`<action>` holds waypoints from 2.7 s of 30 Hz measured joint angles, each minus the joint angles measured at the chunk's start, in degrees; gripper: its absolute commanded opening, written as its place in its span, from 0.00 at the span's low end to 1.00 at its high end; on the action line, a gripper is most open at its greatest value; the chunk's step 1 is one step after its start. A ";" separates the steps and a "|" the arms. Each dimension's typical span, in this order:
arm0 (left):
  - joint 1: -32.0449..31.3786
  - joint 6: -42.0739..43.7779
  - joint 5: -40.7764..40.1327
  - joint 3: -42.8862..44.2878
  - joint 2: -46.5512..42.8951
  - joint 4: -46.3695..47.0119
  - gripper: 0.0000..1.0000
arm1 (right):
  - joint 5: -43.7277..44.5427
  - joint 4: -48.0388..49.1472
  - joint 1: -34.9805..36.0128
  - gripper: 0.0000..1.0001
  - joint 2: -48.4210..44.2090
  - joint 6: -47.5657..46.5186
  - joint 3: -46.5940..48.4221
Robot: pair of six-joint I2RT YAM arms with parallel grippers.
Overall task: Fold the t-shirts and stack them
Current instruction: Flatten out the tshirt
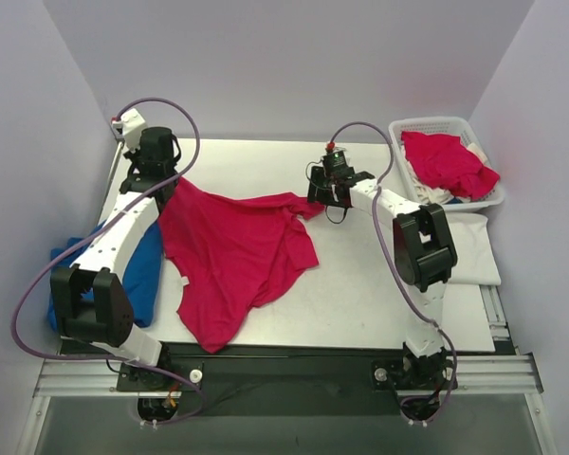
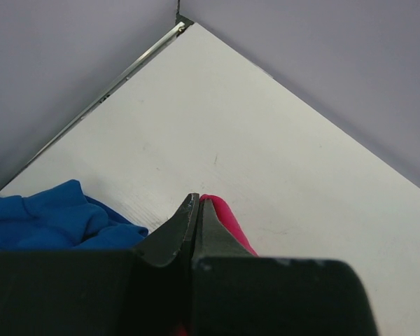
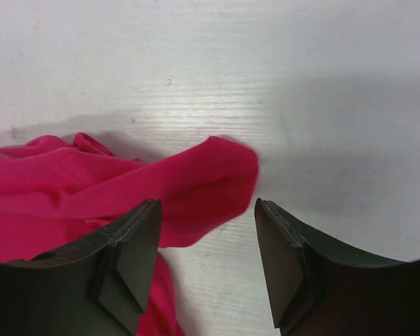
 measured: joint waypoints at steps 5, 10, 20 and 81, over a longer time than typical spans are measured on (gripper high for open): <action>1.36 0.00 1.60 -0.07 0.00 -0.07 0.00 | -5.66 0.42 -0.09 0.54 5.66 1.46 3.23; 2.86 0.02 2.75 -0.07 0.00 -0.35 0.00 | -8.33 -0.55 -0.09 0.09 8.98 2.12 6.34; 5.57 0.00 4.98 0.42 -0.15 -1.84 0.00 | -2.16 -3.48 -0.48 0.00 3.45 1.42 0.55; 10.84 0.07 13.33 3.74 -8.92 -8.94 0.00 | -13.44 -8.66 13.33 0.00 -0.07 -9.68 -6.08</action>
